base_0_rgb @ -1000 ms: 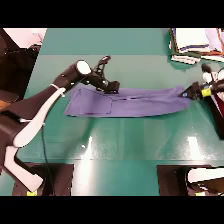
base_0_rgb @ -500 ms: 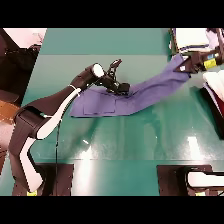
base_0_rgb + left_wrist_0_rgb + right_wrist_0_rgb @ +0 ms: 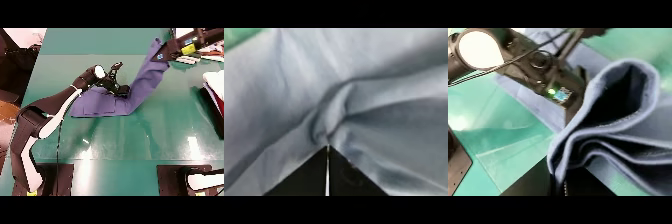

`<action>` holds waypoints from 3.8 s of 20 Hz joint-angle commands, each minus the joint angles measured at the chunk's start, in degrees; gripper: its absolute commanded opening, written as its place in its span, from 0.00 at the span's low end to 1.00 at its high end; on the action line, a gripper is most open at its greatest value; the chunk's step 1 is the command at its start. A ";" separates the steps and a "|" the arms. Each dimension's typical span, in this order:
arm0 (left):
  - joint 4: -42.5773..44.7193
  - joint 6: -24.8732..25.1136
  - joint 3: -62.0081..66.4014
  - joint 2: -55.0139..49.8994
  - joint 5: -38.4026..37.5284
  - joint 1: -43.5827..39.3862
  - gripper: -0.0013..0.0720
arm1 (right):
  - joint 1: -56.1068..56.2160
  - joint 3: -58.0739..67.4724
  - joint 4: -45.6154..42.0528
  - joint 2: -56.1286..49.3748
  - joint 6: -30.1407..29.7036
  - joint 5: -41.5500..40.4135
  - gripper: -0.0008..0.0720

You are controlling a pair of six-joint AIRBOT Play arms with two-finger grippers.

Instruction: Fold the shirts.

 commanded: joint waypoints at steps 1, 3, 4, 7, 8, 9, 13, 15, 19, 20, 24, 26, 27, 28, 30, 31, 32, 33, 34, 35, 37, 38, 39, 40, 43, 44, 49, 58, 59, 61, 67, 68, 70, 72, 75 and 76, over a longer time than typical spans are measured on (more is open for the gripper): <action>0.70 1.38 0.15 1.05 -2.62 1.38 0.06 | 3.34 -1.18 0.02 -0.72 -1.55 -2.38 0.03; 3.13 2.60 0.17 3.34 -4.74 3.87 0.06 | 5.14 -1.81 -0.02 -0.76 -2.40 -3.78 0.03; 5.99 2.60 0.17 5.25 -6.14 5.62 0.06 | 6.27 -1.79 0.02 -0.79 -2.67 -4.92 0.03; 13.42 2.64 0.20 11.63 -9.55 12.24 0.06 | 10.82 -1.57 0.09 -1.44 -3.93 -9.42 0.03; 14.93 2.73 0.17 13.88 -10.32 14.73 0.06 | 12.87 -0.87 0.13 -2.54 -4.09 -10.43 0.03; 15.72 3.45 0.20 16.11 -10.99 17.31 0.06 | 15.17 0.13 0.44 -4.02 -4.48 -11.08 0.04; 15.91 5.16 0.17 24.28 -13.29 27.52 0.06 | 24.83 1.53 9.22 -12.24 -8.61 -22.16 0.04; 15.87 5.14 0.17 27.36 -13.53 31.36 0.06 | 29.40 1.53 10.56 -16.81 -12.17 -30.05 0.33; 15.87 5.20 0.13 30.69 -16.48 34.86 0.06 | 33.77 1.51 10.23 -20.59 -13.49 -34.99 0.81; 15.89 5.25 0.13 30.93 -17.33 34.91 0.06 | 32.87 1.51 9.60 -19.91 -13.49 -32.37 0.77; 15.78 5.81 0.11 31.01 -20.48 34.88 0.06 | 24.41 -5.79 -0.94 -12.76 -9.03 -20.06 0.77; 15.63 5.79 0.11 31.01 -20.76 34.88 0.06 | 18.62 -13.92 -4.87 -8.11 -7.37 -17.57 0.77; 15.28 5.75 -0.02 31.01 -20.96 34.88 0.06 | 15.45 -18.91 -5.03 -5.66 -6.84 -17.51 0.77; 14.82 5.62 -0.11 30.95 -21.20 34.88 0.06 | 12.55 -23.65 -5.07 -3.52 -5.99 -18.10 0.77; 13.84 5.64 -0.20 30.95 -21.40 34.88 0.06 | 7.19 -33.07 -4.94 0.07 -3.91 -21.51 0.77; 13.55 5.64 -0.17 30.95 -21.35 34.88 0.06 | 5.03 -37.24 -4.42 1.20 -3.78 -23.56 0.77; 13.53 5.64 -0.20 30.95 -21.33 34.88 0.06 | 3.72 -40.37 -3.80 1.68 -3.80 -25.27 0.80; 13.53 5.64 -0.20 30.95 -21.31 34.88 0.06 | 2.60 -42.80 -2.75 1.40 -3.82 -26.75 0.95; 13.51 5.66 -0.20 30.95 -21.22 34.77 0.06 | 2.10 -44.57 -1.22 0.79 -3.82 -28.02 0.98; 13.46 5.66 -0.20 30.95 -21.05 34.77 0.06 | 1.99 -45.75 1.20 -0.37 -3.85 -29.20 0.98; 13.44 5.66 -0.20 30.95 -20.92 34.77 0.06 | 2.47 -46.29 6.97 -3.69 -4.74 -30.60 0.96; 13.44 5.77 -0.20 30.95 -20.98 34.77 0.06 | 3.26 -46.25 9.66 -5.31 -5.95 -31.19 0.96; 13.44 6.12 -0.20 30.95 -21.11 34.77 0.06 | 4.20 -46.25 12.94 -6.93 -7.19 -31.89 0.96; 13.44 6.27 -0.20 30.95 -21.09 34.77 0.06 | 5.35 -46.21 16.20 -8.37 -8.07 -32.59 0.96; 13.44 7.13 -0.20 30.95 -21.03 34.77 0.06 | 9.31 -46.01 23.23 -11.65 -9.77 -35.17 0.96; 13.44 7.13 -0.20 30.95 -21.00 34.77 0.06 | 10.56 -45.27 24.04 -12.70 -10.21 -35.39 0.91; 13.44 7.15 -0.20 30.95 -20.94 34.77 0.06 | 15.28 -37.35 23.39 -15.34 -11.89 -37.83 0.24; 12.17 7.13 -0.20 30.93 -20.11 29.59 0.06 | 5.16 -31.93 13.66 -2.62 -7.17 -34.58 0.03; 12.17 7.13 -0.20 30.84 -19.50 27.58 0.06 | 2.10 -31.93 11.45 -0.13 -6.60 -32.76 0.03; 12.15 7.10 -0.35 30.73 -17.29 23.08 0.06 | -5.18 -31.93 9.11 4.52 -6.34 -29.07 0.03; 12.17 6.64 -0.35 30.73 -11.10 11.82 0.06 | -29.24 -31.67 5.49 11.78 -8.72 -28.37 0.03; 12.17 6.62 -0.35 30.73 -10.36 10.45 0.06 | -32.76 -30.42 5.42 10.99 -10.19 -28.44 0.03; 12.17 6.60 -0.35 30.73 -8.83 8.31 0.06 | -37.88 -25.94 5.46 7.76 -12.31 -29.11 0.03; 12.17 6.58 -0.35 30.73 -8.20 6.78 0.06 | -41.09 -20.39 5.46 3.34 -12.46 -29.62 0.03; 11.78 5.97 -0.35 30.73 -8.26 6.27 0.06 | -43.01 -11.87 5.46 -3.61 -12.46 -30.03 0.03; 11.78 5.49 -0.35 30.73 -8.28 6.27 0.06 | -43.15 -8.81 5.46 -5.79 -12.46 -30.38 0.03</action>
